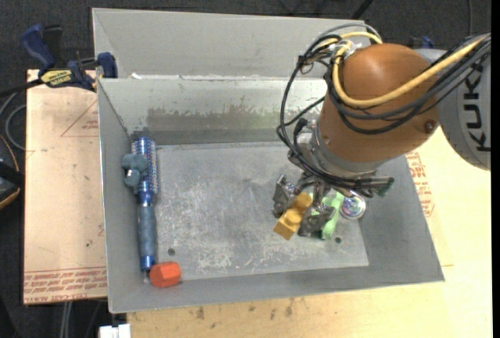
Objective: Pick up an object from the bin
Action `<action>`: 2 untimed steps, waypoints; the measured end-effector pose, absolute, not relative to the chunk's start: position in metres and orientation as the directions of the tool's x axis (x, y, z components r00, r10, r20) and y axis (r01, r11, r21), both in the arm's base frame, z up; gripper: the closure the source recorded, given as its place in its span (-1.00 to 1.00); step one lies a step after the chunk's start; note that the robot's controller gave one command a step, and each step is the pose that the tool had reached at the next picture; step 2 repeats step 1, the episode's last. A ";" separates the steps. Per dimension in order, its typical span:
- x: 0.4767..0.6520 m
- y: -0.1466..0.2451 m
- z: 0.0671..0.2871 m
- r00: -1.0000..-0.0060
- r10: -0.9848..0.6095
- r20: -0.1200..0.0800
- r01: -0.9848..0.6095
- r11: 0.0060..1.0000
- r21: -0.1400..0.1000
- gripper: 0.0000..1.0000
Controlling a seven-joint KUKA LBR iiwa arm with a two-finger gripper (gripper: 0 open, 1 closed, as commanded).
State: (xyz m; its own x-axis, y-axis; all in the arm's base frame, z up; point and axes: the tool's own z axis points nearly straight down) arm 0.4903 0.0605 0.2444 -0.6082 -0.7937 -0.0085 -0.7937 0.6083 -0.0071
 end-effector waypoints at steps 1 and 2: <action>0.488 0.115 0.217 -0.804 -0.595 -0.001 -0.595 0.804 0.002 1.00; 0.488 0.115 0.217 -0.804 -0.595 -0.001 -0.595 0.804 0.002 1.00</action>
Offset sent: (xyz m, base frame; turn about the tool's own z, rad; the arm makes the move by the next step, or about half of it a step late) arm -0.0025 0.0523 -0.0271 0.2825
